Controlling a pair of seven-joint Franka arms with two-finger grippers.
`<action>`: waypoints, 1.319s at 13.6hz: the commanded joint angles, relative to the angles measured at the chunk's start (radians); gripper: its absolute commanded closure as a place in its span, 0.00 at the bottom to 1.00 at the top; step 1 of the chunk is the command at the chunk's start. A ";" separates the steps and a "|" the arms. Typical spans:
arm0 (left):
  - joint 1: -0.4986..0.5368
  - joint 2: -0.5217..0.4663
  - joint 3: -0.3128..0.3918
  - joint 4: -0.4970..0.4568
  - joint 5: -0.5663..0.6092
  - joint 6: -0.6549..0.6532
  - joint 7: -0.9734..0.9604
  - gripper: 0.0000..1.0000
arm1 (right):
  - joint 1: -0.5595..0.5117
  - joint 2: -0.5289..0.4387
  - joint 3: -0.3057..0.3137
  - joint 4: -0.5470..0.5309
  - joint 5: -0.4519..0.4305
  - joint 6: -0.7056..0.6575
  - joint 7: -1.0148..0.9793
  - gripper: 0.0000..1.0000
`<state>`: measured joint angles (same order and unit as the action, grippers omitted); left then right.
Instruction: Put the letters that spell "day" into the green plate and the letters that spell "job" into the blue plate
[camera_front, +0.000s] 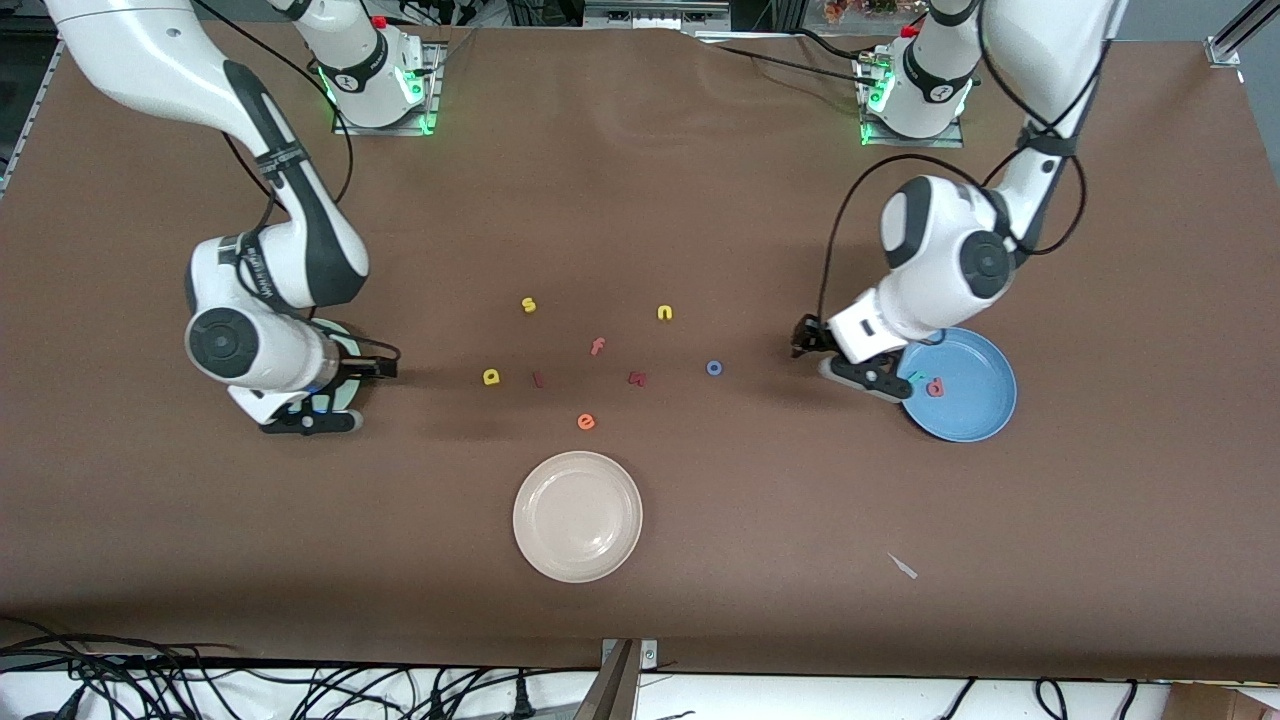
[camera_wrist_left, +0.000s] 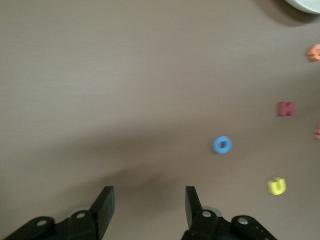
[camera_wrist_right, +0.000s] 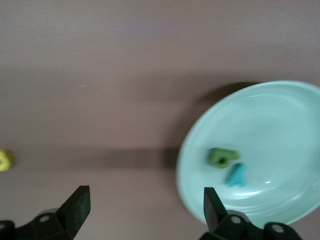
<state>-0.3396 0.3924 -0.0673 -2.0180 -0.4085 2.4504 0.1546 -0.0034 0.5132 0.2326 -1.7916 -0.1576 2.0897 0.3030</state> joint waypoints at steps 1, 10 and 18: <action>-0.119 0.126 0.023 0.134 -0.019 0.005 -0.097 0.34 | 0.016 0.005 0.030 0.009 0.016 0.004 0.062 0.00; -0.260 0.221 0.069 0.154 0.275 0.096 -0.380 0.44 | 0.173 0.076 0.030 0.008 0.023 0.203 0.137 0.00; -0.306 0.301 0.069 0.211 0.321 0.116 -0.503 0.42 | 0.187 0.139 0.030 0.009 0.012 0.240 0.032 0.01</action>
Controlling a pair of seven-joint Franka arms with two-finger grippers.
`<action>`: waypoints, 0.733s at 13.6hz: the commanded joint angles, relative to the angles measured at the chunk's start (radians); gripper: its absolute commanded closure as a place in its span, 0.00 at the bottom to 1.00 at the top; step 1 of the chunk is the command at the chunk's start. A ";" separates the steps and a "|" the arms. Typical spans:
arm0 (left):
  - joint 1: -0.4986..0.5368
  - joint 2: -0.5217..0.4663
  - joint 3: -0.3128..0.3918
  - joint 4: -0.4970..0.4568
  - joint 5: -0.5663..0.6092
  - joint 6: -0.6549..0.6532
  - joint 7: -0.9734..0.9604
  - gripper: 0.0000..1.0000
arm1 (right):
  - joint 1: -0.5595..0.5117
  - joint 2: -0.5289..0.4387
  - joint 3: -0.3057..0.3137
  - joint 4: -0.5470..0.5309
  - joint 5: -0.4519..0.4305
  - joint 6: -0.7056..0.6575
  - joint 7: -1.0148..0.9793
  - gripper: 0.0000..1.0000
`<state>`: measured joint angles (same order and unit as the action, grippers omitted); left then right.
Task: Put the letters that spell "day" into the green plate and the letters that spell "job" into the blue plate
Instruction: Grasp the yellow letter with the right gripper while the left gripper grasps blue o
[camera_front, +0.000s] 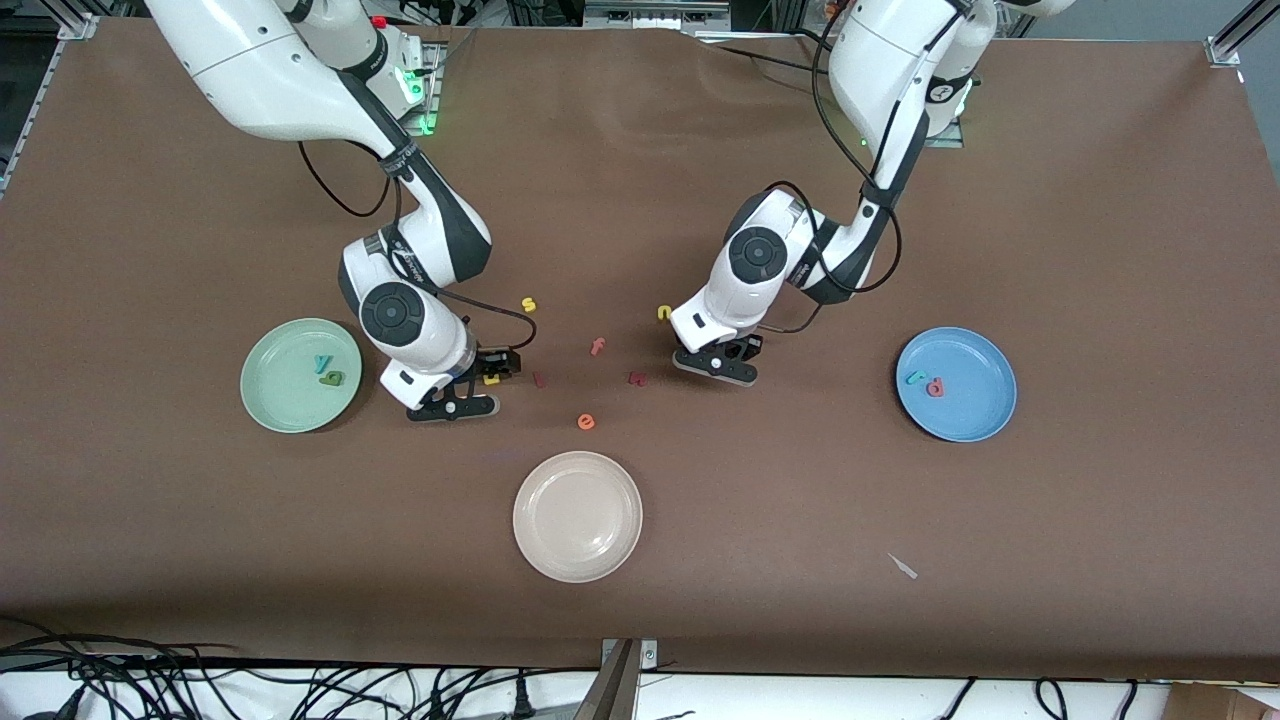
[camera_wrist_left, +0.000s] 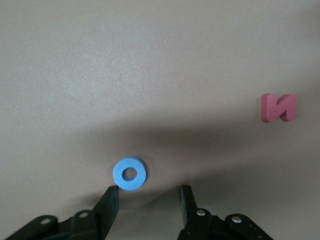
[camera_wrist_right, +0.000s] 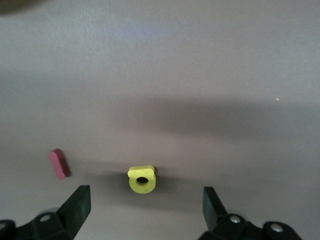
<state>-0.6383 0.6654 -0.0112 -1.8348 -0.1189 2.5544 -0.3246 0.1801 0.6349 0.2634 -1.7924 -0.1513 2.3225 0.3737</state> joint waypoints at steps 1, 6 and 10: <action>-0.008 0.028 0.013 0.028 0.031 0.014 -0.024 0.42 | 0.007 0.026 -0.001 0.011 0.006 0.008 -0.054 0.04; -0.008 0.033 0.051 0.052 0.028 0.017 -0.021 0.41 | 0.021 0.039 -0.001 0.013 -0.025 0.008 -0.064 0.20; -0.008 0.046 0.050 0.051 0.025 0.049 -0.025 0.42 | 0.016 0.046 -0.003 0.015 -0.025 0.006 -0.122 0.33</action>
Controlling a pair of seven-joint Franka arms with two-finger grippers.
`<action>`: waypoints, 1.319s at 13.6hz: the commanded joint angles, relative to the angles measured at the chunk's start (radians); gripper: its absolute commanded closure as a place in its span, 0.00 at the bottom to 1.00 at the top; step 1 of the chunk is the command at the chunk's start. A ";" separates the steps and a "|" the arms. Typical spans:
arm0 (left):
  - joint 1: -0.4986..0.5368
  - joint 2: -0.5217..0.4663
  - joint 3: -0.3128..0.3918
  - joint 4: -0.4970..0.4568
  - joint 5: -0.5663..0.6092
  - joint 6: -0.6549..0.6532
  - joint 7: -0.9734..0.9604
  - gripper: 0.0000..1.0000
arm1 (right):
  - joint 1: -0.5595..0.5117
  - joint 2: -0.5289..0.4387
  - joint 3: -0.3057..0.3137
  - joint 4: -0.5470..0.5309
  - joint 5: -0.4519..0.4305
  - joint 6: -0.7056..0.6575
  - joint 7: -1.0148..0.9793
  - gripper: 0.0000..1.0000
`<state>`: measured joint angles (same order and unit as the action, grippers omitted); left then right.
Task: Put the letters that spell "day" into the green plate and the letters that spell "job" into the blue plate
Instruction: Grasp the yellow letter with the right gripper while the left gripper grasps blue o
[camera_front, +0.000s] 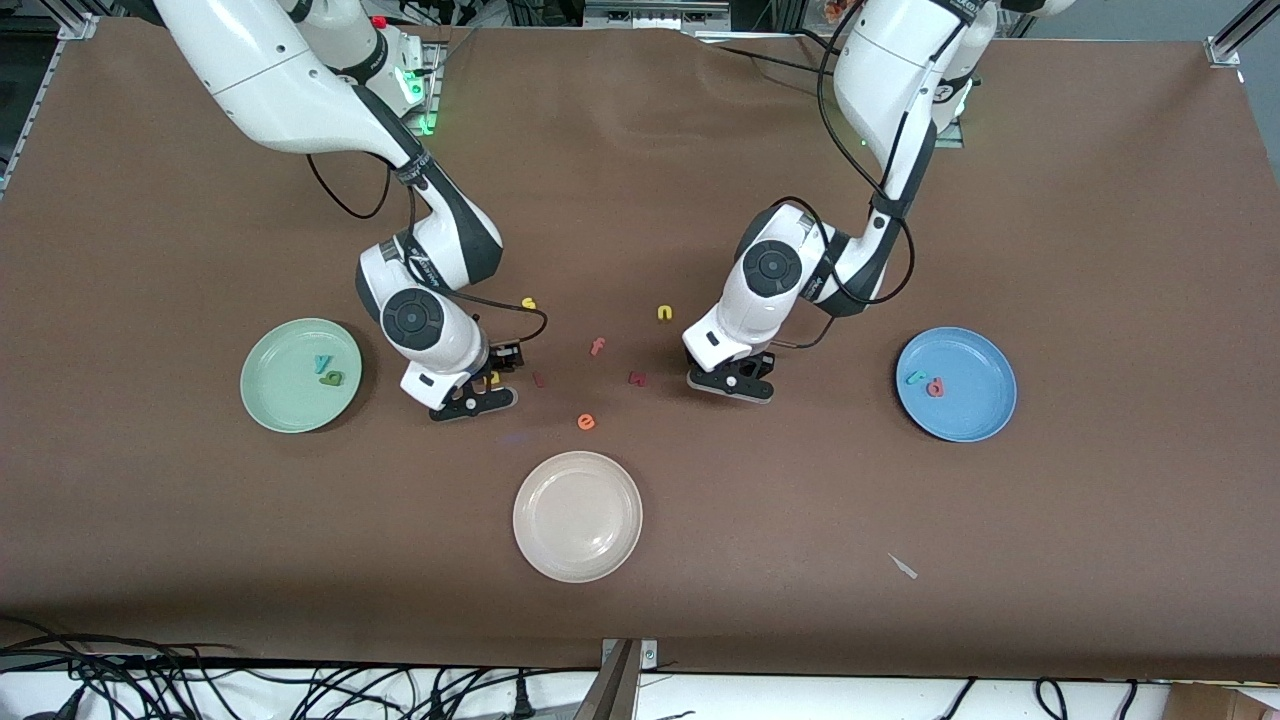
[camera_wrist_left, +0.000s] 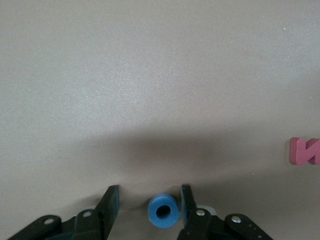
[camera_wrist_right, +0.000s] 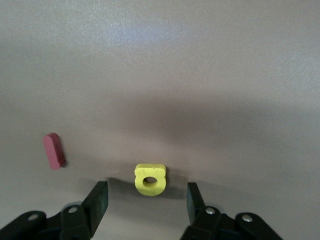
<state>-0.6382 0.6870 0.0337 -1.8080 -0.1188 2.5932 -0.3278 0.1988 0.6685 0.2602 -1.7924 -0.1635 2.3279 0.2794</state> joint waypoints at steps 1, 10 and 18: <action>-0.008 0.026 0.006 0.024 0.024 0.010 -0.022 0.42 | -0.004 0.013 0.001 0.018 -0.013 0.001 -0.028 0.35; -0.024 0.026 0.003 0.022 0.018 0.007 -0.025 0.41 | -0.002 0.014 0.001 0.019 -0.010 0.005 -0.020 0.52; -0.024 0.029 0.003 0.009 0.021 0.001 -0.020 0.42 | 0.004 0.022 0.001 0.018 -0.010 0.039 -0.009 0.70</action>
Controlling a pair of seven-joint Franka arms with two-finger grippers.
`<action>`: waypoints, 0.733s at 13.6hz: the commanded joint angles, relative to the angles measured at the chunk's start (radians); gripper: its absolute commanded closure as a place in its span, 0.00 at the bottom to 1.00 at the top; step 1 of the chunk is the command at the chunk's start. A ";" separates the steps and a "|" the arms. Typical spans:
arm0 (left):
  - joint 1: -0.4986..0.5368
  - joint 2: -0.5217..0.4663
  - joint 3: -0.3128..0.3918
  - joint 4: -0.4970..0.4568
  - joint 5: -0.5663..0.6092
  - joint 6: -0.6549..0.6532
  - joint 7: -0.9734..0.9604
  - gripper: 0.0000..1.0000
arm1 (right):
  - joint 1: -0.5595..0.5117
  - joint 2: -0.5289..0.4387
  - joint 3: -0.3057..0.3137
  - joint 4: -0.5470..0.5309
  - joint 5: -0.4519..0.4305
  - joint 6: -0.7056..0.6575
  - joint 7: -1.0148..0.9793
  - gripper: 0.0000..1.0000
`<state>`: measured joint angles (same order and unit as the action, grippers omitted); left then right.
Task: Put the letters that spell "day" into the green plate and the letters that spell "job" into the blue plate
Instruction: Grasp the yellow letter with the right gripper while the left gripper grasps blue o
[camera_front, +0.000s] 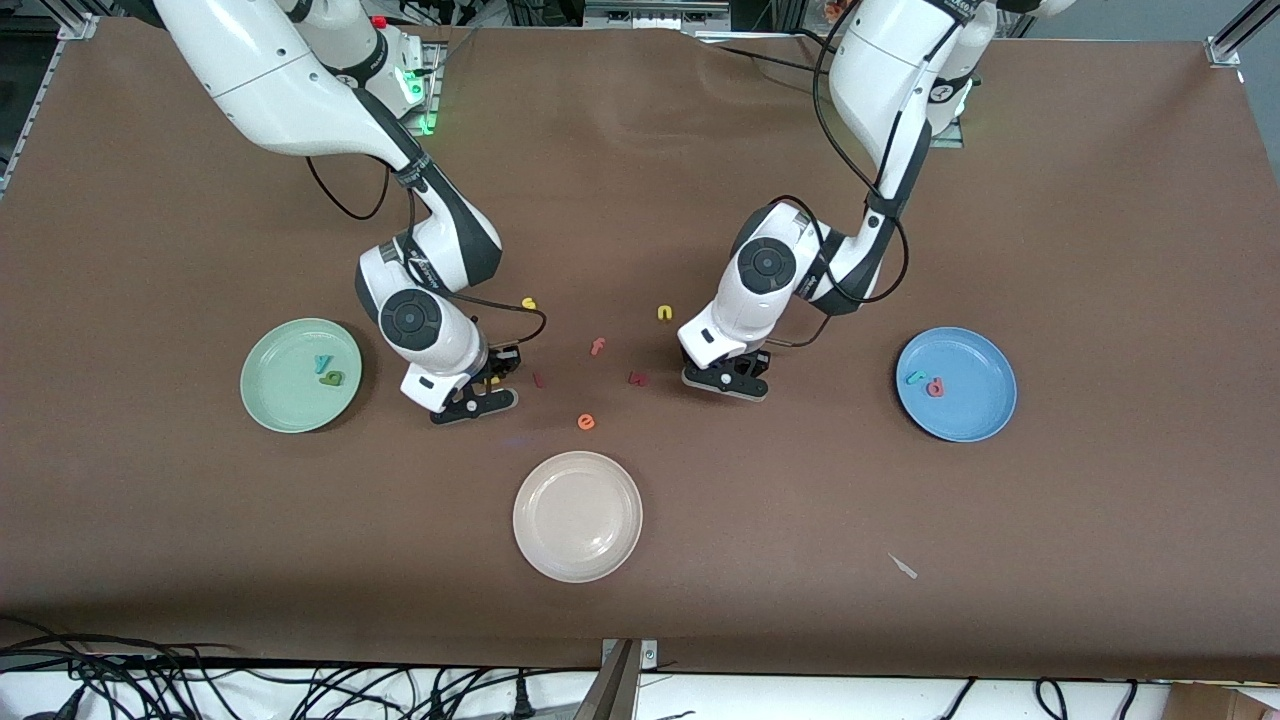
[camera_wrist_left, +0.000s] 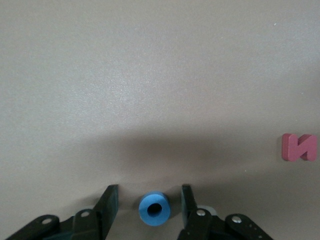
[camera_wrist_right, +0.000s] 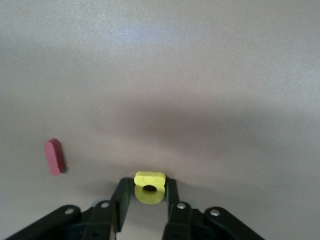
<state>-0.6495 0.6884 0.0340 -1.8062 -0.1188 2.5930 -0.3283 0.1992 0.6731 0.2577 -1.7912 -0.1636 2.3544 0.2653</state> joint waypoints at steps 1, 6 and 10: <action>-0.013 0.028 0.001 0.007 0.021 0.001 -0.023 0.42 | 0.003 0.019 0.003 0.016 -0.010 0.014 0.005 0.74; -0.015 0.037 0.000 0.005 0.021 -0.002 -0.021 0.41 | 0.003 0.017 0.003 0.047 -0.005 -0.006 -0.004 0.85; -0.019 0.040 0.000 0.005 0.022 -0.004 -0.017 0.48 | -0.006 0.013 0.003 0.167 -0.005 -0.203 -0.011 0.91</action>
<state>-0.6512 0.6945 0.0346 -1.8057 -0.1188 2.5935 -0.3283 0.1988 0.6731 0.2578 -1.7035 -0.1636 2.2435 0.2651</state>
